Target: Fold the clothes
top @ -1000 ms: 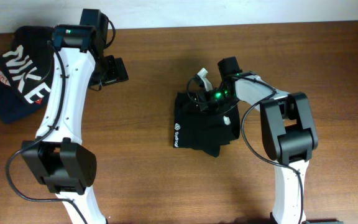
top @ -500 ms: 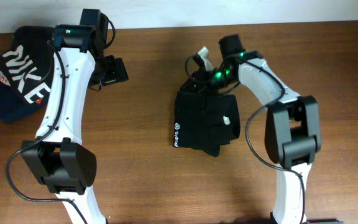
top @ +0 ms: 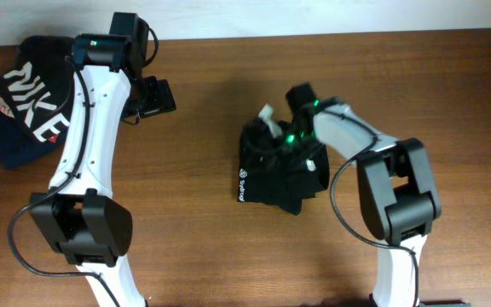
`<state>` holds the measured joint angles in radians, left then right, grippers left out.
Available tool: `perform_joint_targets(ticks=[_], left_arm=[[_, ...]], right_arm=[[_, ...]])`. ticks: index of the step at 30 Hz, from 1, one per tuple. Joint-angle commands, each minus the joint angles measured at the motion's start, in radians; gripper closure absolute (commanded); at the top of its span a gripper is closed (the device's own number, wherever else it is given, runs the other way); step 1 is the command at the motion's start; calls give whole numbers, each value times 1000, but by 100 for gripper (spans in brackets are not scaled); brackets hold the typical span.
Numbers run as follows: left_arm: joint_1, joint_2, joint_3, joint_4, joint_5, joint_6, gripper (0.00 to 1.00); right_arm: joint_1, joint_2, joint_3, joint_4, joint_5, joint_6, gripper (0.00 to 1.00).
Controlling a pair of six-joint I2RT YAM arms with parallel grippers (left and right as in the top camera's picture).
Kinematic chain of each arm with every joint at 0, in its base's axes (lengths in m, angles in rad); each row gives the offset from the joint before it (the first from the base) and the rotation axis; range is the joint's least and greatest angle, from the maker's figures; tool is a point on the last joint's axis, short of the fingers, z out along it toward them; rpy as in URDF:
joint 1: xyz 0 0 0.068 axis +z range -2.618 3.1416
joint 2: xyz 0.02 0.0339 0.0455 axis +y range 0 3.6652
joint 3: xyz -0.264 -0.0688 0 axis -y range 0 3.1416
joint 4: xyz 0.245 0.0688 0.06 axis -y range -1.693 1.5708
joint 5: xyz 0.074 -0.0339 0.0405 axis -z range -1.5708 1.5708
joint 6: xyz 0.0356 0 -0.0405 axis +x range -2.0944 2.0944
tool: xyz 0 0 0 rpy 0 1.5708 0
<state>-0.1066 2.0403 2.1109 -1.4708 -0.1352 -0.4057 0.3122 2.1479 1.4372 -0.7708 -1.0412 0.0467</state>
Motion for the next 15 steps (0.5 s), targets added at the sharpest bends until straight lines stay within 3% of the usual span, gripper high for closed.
perform_joint_targets(ticks=[1, 3, 11, 12, 14, 15], left_arm=[[-2, 7, -4, -6, -11, -9, 1], [-2, 7, -4, -8, -11, -9, 1], [-2, 7, -4, -4, -11, -7, 1], [-2, 7, -4, 0, -11, -4, 1], [-2, 7, -4, 22, 13, 42, 1], [-2, 7, -8, 37, 39, 78, 1]], right_arm=[[16, 2, -163, 178, -1, 128, 69], [10, 2, -221, 257, 22, 171, 70], [-5, -44, -162, 248, 43, 171, 70], [-5, -69, -132, 229, 43, 171, 66], [-10, -122, -61, 176, 43, 172, 33], [-17, -144, -27, 146, 44, 172, 24]])
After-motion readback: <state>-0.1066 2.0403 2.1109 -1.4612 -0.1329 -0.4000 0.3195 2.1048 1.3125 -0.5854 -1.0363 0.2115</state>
